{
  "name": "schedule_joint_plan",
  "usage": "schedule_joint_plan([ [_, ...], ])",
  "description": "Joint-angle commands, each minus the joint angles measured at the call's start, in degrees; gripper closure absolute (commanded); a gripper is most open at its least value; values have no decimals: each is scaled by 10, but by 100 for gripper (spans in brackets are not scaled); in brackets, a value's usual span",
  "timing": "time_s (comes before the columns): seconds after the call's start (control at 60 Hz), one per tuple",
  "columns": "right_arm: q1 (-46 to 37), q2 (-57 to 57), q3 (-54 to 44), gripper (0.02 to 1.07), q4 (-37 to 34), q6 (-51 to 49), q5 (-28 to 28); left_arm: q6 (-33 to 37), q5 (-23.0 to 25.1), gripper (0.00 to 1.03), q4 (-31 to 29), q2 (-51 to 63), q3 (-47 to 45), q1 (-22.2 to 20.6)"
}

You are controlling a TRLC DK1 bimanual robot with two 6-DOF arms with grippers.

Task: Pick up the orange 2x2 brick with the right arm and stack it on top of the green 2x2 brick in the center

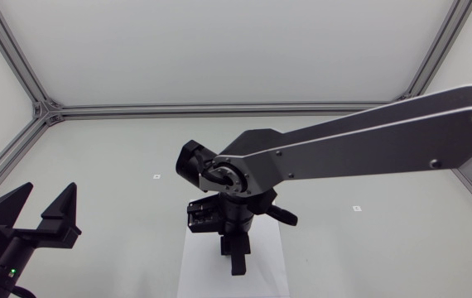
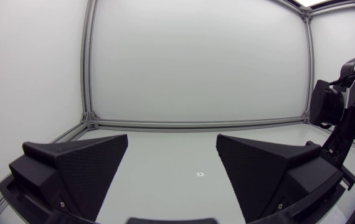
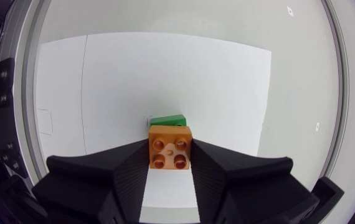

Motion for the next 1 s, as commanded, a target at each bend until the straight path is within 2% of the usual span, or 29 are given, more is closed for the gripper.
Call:
schedule_joint_plan([
  [0.0, 5, 25, -9, 101, -15, -16, 9, 3, 2, 4, -6, -3, -23, 0],
  [0.983, 5, 69, 19, 101, -70, -82, 10, 3, 2, 4, -6, -3, -23, 0],
])
